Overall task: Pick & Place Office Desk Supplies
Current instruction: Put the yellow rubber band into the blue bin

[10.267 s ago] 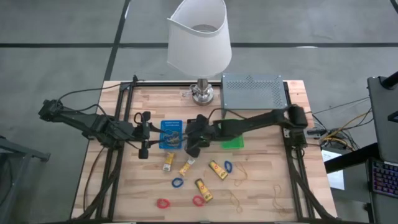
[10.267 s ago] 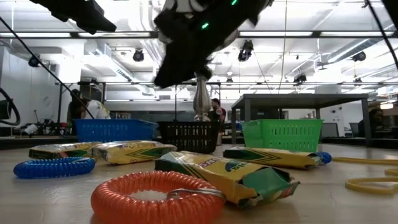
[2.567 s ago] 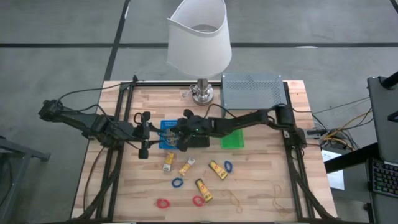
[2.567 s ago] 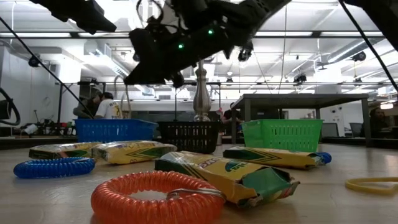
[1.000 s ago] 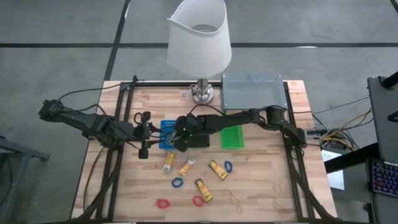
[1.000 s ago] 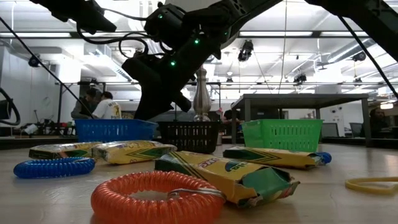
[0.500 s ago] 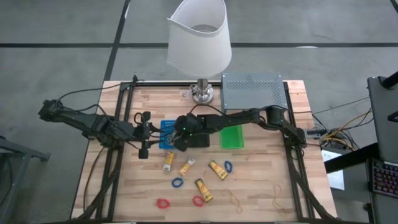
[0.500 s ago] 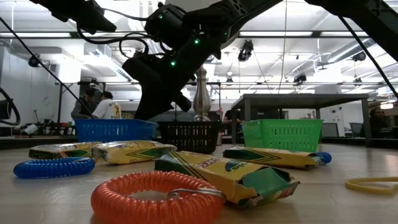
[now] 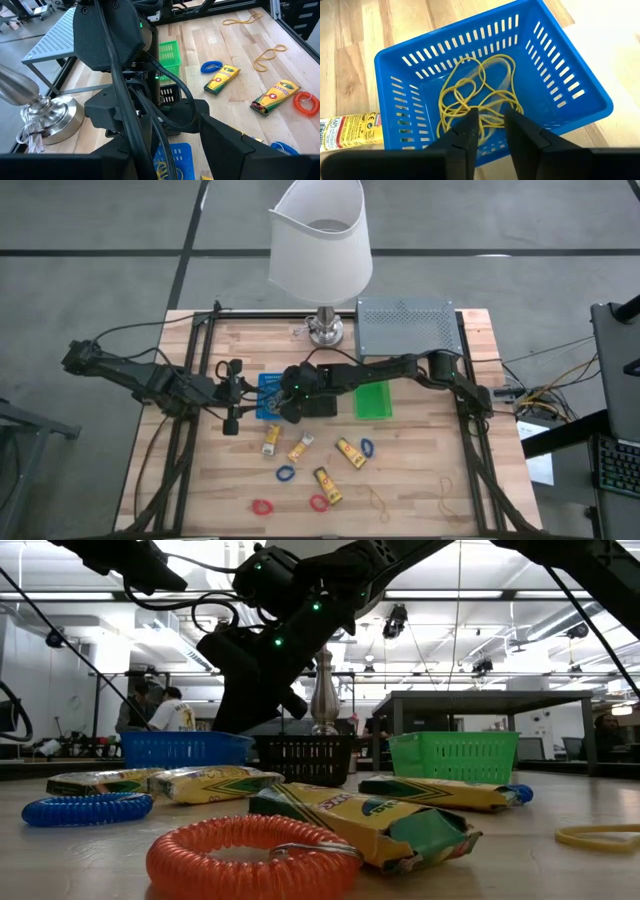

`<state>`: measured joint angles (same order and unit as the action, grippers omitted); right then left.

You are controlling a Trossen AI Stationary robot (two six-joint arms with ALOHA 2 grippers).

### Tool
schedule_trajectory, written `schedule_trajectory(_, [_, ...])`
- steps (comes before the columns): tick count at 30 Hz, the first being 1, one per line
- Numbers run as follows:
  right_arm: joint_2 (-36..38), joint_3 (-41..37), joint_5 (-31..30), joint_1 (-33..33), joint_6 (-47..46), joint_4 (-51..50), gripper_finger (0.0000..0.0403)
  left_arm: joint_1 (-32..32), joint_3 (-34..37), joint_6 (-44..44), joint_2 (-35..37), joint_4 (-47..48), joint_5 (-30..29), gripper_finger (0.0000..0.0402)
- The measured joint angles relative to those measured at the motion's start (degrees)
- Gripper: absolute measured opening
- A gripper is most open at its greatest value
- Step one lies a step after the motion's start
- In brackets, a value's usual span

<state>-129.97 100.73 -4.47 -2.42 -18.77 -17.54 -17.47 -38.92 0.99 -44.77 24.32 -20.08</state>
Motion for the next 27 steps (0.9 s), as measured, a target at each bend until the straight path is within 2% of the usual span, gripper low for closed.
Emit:
schedule_trajectory(5, [0.0,0.0,0.02,0.0,1.19,-0.02,0.0125,0.0,0.0,-0.01,0.0,0.0,0.0,0.0168])
schedule_trajectory(10, [0.0,0.0,0.02,0.0,1.18,-0.02,0.0139,0.0,0.0,-0.01,0.0,0.0,0.0,0.0168])
schedule_trajectory(19, [0.21,0.0,0.16,0.0,1.45,0.16,0.0128,0.0,0.0,-0.01,0.0,0.0,0.0,0.0168])
schedule_trajectory(27, [4.12,0.15,0.02,0.29,5.93,-0.5,0.0118,0.0,0.0,-0.01,0.02,0.02,0.02,0.0168])
